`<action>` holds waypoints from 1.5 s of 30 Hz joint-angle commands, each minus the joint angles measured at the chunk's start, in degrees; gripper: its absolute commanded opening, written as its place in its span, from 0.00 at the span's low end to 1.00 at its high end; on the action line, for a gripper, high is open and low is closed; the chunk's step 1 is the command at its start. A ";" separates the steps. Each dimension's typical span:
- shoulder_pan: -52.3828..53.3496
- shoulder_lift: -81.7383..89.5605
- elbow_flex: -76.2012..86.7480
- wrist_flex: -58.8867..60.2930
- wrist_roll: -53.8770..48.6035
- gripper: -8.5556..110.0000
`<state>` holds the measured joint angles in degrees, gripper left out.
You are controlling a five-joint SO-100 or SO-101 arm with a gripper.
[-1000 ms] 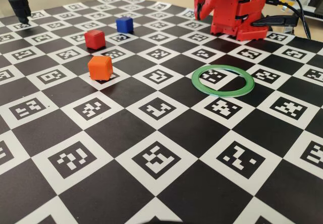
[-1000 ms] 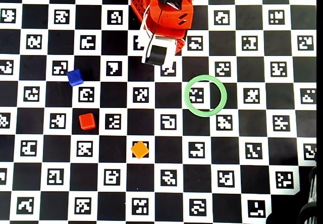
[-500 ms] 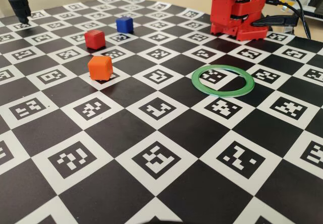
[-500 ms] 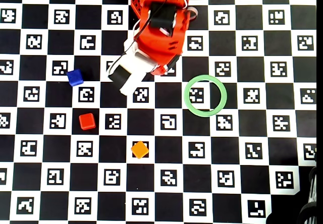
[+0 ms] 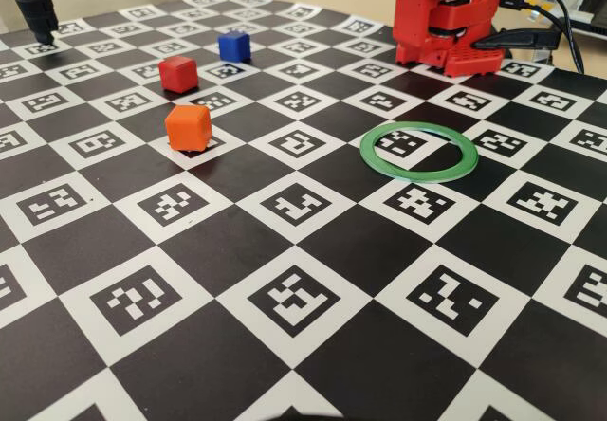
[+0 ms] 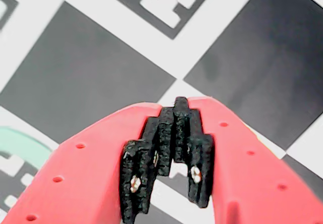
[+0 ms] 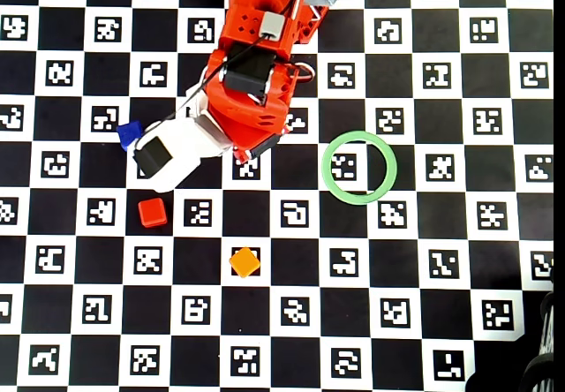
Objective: Grab the red cube then put it in the green circle then put the blue cube on top and finally the orange cube on top
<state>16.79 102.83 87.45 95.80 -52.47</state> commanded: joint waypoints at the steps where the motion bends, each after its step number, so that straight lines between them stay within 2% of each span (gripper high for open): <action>1: 0.88 0.35 -6.50 0.62 0.88 0.03; 19: 8.70 -20.83 -33.57 8.61 6.24 0.04; 32: 14.33 -27.25 -35.07 1.76 18.19 0.08; 39: 15.12 -30.50 -32.43 -3.52 22.68 0.16; 45: 16.79 -31.64 -28.39 -8.00 22.59 0.34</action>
<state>32.43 69.52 59.15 89.47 -29.62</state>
